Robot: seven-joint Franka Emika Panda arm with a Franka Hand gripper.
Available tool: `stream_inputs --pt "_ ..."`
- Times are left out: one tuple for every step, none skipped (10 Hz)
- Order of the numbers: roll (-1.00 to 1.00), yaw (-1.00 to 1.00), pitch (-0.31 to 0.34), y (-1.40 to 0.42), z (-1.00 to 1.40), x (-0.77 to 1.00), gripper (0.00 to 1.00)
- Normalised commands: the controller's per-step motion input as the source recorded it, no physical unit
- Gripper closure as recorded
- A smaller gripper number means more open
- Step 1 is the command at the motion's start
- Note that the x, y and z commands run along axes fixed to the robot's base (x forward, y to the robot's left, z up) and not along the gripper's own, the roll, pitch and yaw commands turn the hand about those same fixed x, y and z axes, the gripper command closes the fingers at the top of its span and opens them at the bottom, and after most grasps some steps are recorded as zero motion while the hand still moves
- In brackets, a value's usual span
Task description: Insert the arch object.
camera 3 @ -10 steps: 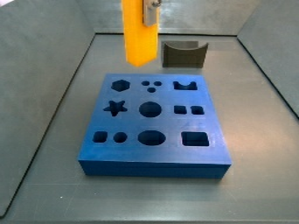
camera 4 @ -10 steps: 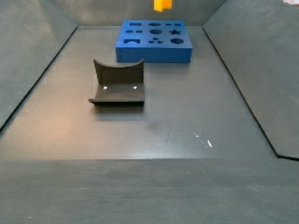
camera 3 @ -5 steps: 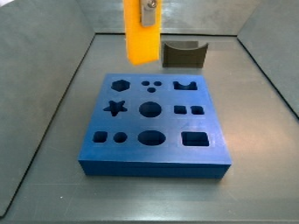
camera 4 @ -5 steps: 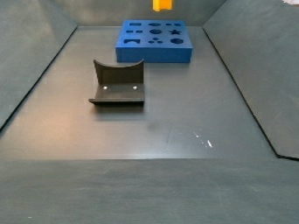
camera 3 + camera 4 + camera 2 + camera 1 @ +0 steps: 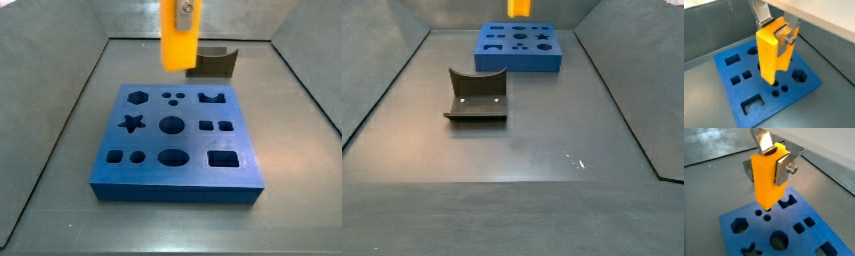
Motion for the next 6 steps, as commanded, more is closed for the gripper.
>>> stream_inputs --pt "0.16 -0.61 -0.024 0.18 -0.10 0.61 1.00" --pt "0.11 -0.69 -0.034 0.19 -0.03 0.52 1.00" --pt "0.01 -0.71 -0.006 0.16 0.00 0.48 1.00" --pt "0.00 -0.67 0.000 0.09 -0.03 0.52 1.00" --pt "-0.04 -0.58 0.029 0.01 -0.11 0.56 1.00" --pt "-0.19 -0.52 0.129 0.00 -0.22 0.53 1.00"
